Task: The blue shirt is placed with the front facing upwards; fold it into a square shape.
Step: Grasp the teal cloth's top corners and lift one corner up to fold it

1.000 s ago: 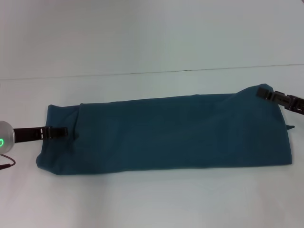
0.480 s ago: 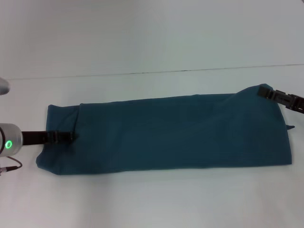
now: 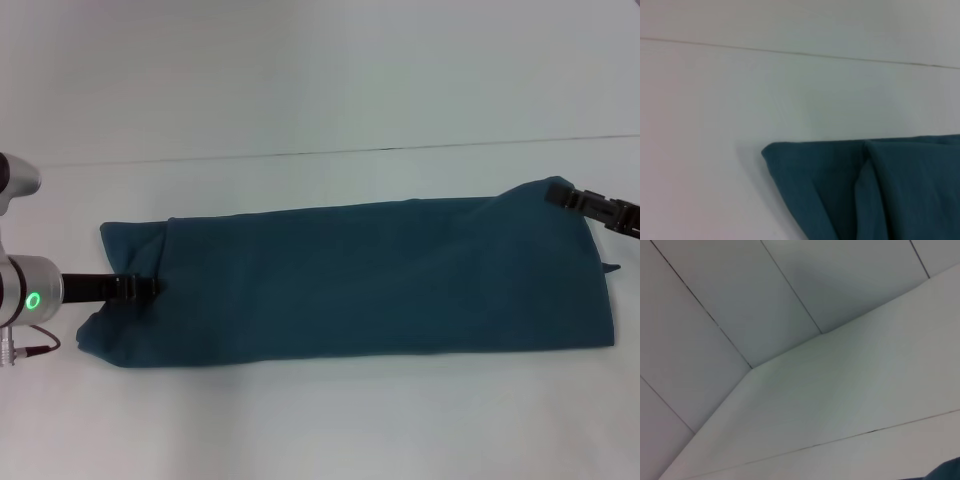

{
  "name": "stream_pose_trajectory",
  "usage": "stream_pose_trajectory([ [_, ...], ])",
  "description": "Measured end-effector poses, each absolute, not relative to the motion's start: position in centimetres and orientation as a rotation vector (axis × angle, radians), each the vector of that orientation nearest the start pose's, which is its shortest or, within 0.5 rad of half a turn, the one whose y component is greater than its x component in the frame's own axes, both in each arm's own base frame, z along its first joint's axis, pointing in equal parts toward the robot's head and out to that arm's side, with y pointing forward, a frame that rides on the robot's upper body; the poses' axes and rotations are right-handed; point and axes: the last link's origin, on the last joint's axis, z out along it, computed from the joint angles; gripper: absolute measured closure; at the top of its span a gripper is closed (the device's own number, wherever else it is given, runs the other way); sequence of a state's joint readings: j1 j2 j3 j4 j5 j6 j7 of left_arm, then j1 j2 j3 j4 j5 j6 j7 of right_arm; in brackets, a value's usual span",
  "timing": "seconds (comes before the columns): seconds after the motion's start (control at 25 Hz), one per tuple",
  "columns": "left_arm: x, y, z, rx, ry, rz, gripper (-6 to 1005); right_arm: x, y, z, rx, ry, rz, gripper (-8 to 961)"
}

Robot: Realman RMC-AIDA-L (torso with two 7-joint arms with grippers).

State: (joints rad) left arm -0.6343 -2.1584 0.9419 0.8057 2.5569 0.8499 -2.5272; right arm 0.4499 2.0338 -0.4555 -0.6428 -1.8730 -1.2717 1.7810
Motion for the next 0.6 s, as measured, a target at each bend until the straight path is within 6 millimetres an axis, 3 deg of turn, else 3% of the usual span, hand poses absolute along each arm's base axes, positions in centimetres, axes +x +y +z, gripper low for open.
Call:
stream_pose_trajectory([
  [0.28, -27.78, 41.08, -1.69, -2.014, -1.364, -0.102, 441, 33.49, 35.01, 6.93, -1.968, 1.272, 0.883, 39],
  [0.6, -27.82, 40.98, -1.89, -2.021, -1.363, -0.1, 779, 33.5, 34.85, 7.23, -1.944, 1.271, 0.921, 40],
])
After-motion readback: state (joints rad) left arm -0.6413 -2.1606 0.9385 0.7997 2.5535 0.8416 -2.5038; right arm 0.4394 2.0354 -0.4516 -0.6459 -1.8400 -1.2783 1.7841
